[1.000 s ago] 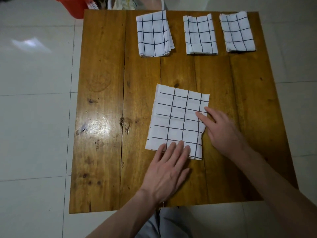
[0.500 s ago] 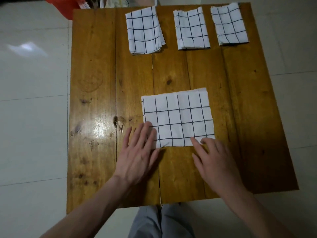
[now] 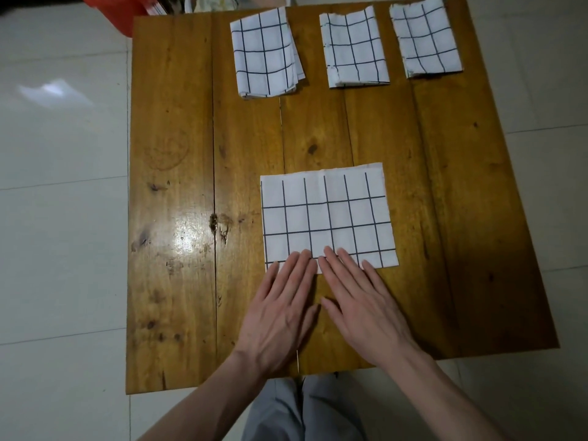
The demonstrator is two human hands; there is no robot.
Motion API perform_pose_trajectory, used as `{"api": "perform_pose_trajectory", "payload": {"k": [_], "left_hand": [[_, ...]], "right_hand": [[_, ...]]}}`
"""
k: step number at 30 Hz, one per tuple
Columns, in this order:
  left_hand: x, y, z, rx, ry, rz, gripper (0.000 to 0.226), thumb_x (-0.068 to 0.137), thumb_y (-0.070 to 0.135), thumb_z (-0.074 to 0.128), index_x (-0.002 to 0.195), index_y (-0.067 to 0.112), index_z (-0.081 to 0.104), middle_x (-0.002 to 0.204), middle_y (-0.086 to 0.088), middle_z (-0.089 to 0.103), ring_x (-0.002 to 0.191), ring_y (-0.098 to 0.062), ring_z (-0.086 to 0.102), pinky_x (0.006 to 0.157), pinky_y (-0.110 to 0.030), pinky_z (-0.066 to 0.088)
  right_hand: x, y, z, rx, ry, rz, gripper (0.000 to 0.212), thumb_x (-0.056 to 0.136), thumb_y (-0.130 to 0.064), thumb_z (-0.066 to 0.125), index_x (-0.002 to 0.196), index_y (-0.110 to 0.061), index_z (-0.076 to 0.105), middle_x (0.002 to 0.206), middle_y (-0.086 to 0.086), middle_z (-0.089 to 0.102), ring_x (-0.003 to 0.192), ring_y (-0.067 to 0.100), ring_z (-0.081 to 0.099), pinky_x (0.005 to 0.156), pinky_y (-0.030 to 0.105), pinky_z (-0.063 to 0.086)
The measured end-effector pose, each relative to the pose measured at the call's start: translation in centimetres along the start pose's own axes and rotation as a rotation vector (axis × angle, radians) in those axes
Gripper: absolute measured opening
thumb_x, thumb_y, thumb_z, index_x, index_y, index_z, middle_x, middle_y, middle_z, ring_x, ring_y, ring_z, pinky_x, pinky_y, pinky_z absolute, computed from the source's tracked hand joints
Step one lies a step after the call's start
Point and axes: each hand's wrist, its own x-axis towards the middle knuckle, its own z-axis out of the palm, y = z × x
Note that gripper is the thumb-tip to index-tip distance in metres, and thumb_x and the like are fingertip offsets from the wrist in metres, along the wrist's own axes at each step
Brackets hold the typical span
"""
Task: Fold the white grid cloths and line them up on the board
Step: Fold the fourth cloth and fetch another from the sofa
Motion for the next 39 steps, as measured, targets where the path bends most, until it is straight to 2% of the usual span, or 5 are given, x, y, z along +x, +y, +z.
{"api": "perform_pose_trajectory", "payload": {"k": [15,28,34,37,39], "left_hand": [[-2.5,-3.4,-0.4,0.001,-0.078,-0.018,0.086,0.108,0.067,0.027,0.167,0.008,0.007,0.176,-0.010,0.003,0.163,-0.023,0.004,0.128,-0.046,0.016],[-3.1,-4.0,-0.5,-0.014,-0.073,-0.051,0.075,0.111,0.057,0.025,0.168,0.011,0.008,0.177,-0.008,0.003,0.163,-0.023,0.002,0.129,-0.048,0.014],[-1.2,-2.4,-0.8,-0.044,0.002,-0.069,0.069,0.112,0.053,0.027,0.166,0.011,0.020,0.174,-0.013,0.014,0.163,-0.026,0.004,0.130,-0.047,0.009],[0.4,-1.1,-1.0,-0.075,0.009,0.012,0.064,0.113,0.051,0.026,0.166,0.015,0.021,0.173,-0.011,0.022,0.162,-0.026,0.014,0.129,-0.045,0.011],[1.4,-0.3,-0.8,-0.069,0.000,0.052,0.062,0.113,0.050,0.025,0.166,0.018,0.022,0.171,-0.010,0.028,0.159,-0.027,0.024,0.130,-0.044,0.014]], "right_hand": [[-1.7,6.2,0.1,-0.089,-0.071,0.014,0.077,0.107,-0.066,0.019,0.167,-0.021,0.004,0.176,-0.002,0.000,0.161,0.015,0.001,0.127,0.047,0.012],[-2.5,7.7,-0.1,-0.050,-0.012,0.105,0.077,0.106,-0.066,0.016,0.167,-0.021,0.007,0.176,-0.002,0.002,0.161,0.015,0.002,0.128,0.050,0.005],[-1.9,6.0,-1.6,0.124,0.192,0.202,0.057,0.109,-0.047,0.030,0.160,-0.023,0.037,0.170,-0.001,0.027,0.158,0.019,0.022,0.126,0.053,0.017],[-1.4,4.6,-2.3,0.254,0.350,0.377,0.045,0.109,-0.029,0.038,0.152,-0.019,0.048,0.157,0.003,0.046,0.144,0.022,0.043,0.117,0.052,0.037],[-0.9,3.9,-2.7,0.341,0.389,0.537,0.042,0.110,-0.026,0.042,0.151,-0.018,0.049,0.146,0.004,0.054,0.131,0.021,0.051,0.106,0.043,0.045]]}}
